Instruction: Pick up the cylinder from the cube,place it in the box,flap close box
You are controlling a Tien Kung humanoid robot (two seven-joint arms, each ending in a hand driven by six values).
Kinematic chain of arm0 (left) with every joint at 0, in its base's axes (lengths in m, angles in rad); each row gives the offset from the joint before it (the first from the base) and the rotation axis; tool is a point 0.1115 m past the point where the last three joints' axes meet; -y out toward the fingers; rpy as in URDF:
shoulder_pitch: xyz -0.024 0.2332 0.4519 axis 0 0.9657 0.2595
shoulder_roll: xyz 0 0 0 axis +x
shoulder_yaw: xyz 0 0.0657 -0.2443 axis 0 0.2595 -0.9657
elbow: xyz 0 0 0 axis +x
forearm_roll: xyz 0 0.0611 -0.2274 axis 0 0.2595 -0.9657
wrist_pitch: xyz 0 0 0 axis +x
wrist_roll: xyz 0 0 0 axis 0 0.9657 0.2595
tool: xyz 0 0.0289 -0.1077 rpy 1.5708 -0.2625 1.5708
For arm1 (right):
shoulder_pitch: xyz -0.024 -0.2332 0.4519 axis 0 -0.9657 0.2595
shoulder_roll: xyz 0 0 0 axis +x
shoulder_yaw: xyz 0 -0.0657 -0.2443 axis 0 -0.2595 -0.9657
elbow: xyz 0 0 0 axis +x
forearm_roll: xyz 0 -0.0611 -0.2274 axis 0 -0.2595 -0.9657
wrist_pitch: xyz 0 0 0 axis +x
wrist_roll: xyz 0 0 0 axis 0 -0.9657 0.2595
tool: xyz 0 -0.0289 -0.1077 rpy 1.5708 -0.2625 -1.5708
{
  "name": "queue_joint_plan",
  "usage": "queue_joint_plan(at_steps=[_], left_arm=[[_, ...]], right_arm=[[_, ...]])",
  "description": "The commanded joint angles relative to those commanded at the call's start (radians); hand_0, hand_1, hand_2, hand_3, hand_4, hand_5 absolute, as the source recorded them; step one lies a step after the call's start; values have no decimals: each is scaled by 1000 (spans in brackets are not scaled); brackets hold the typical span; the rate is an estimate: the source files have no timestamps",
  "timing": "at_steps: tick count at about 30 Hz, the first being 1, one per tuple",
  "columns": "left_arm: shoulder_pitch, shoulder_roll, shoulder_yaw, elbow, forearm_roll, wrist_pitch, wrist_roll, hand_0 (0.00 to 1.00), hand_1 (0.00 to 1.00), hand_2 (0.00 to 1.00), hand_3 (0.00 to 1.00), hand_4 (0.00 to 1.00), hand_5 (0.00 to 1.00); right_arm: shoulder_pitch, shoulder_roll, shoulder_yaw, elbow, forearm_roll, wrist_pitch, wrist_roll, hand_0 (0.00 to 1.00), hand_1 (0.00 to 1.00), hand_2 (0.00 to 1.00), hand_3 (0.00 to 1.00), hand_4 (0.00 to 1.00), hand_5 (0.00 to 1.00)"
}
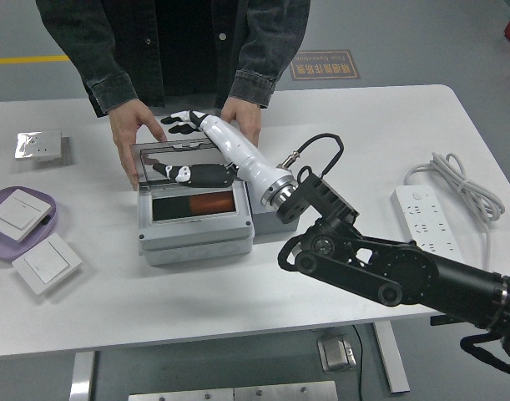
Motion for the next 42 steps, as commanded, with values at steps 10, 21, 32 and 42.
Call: queue_joint_plan(at_steps=[10,21,32,42], left_arm=[[-3,4,-5,-2,10,-1,2,615,543,532,615,685,225],[-2,-3,-29,-3,29,-1,5,616,543,532,614,685,225],[2,-11,-32,-2,31,1,6,616,543,532,614,685,227],[4,-12,-28,0,20,2,5,615,544,532,614,685,226]], right_arm=[[75,-30,-56,-219,167,11,64,836,710,675,718,762,370],[46,-74,-125,-168,168,-4,76,818,705,672,711,742,355],[-14,-112,-186,-24,181,-35,99,796,699,665,700,718,366],[-54,-147,-217,73,132,-32,79,792,696,662,695,714,372]])
